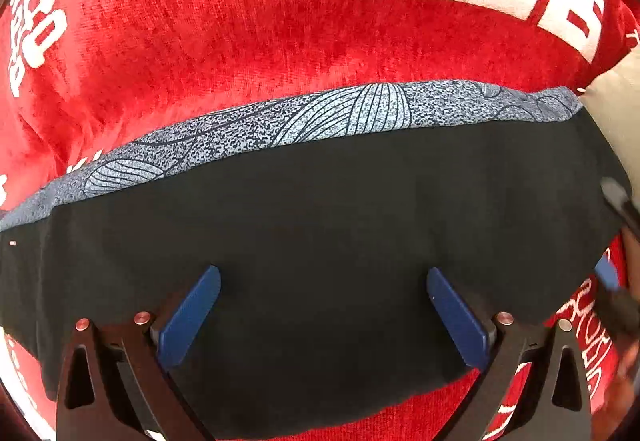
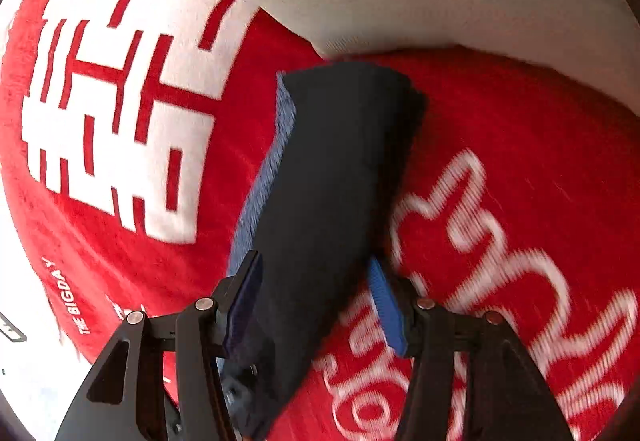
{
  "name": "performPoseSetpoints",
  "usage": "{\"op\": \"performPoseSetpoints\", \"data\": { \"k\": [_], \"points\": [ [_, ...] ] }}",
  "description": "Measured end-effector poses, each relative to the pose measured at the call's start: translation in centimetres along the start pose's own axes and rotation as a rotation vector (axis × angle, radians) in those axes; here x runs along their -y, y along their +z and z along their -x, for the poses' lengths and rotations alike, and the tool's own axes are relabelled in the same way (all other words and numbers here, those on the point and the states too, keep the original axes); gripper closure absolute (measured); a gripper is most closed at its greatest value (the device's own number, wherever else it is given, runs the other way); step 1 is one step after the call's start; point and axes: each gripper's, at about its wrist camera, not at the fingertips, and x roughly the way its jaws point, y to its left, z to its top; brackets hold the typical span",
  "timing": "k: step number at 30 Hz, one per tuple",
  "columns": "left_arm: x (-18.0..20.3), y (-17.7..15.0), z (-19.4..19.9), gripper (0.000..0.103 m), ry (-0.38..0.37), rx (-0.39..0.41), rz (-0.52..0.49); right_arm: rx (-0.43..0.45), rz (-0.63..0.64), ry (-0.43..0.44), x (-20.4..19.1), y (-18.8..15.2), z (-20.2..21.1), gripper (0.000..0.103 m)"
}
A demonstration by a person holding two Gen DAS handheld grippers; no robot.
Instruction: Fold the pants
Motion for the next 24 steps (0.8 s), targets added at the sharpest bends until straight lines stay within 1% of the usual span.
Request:
{"op": "performPoseSetpoints", "data": {
  "k": [2,3,4,5,6,7,10,12,16,19,21,24],
  "points": [
    [-0.2,-0.2,0.1,0.0,-0.002,0.003,-0.008,-0.009,0.022,-0.019,-0.9,0.7,-1.1,0.045],
    [-0.1,-0.4,0.1,0.0,-0.001,0.005,-0.008,-0.018,0.025,-0.037,-1.1,0.9,-1.3,0.048],
    [-0.2,-0.2,-0.1,0.0,0.0,0.006,-0.006,-0.028,0.02,-0.062,-1.3,1.1,-1.5,0.066],
    [0.0,-0.2,-0.1,0.0,0.003,0.009,-0.005,-0.051,0.022,-0.117,-1.5,1.3,-1.8,0.081],
    [0.1,-0.1,0.5,0.0,0.006,0.013,-0.003,-0.064,0.044,-0.146,-2.0,1.5,-1.8,0.087],
    [0.2,-0.3,0.5,0.0,0.008,0.016,-0.001,-0.063,0.069,-0.156,-2.5,1.5,-1.7,0.089],
    [0.7,-0.8,0.5,0.0,0.016,0.033,-0.005,-0.041,0.315,-0.212,-7.0,0.3,-0.4,0.09],
    [1.2,-1.3,0.7,0.0,0.024,0.048,-0.013,-0.025,0.466,-0.22,-10.2,-1.2,0.4,0.091],
    [1.7,-2.0,1.0,0.0,0.045,0.087,-0.036,-0.018,0.646,-0.227,-14.4,-3.9,1.0,0.091],
    [1.7,-2.3,1.1,0.0,0.038,0.099,-0.04,-0.021,0.761,-0.237,-16.8,-6.1,0.9,0.091],
    [1.4,-2.2,1.1,0.0,0.002,0.091,-0.035,-0.023,0.827,-0.246,-17.9,-7.8,0.9,0.091],
    [-1.1,-1.2,1.6,0.0,-0.098,0.017,-0.006,-0.02,0.939,-0.273,-20.4,-10.6,0.7,0.091]
  ]
}}
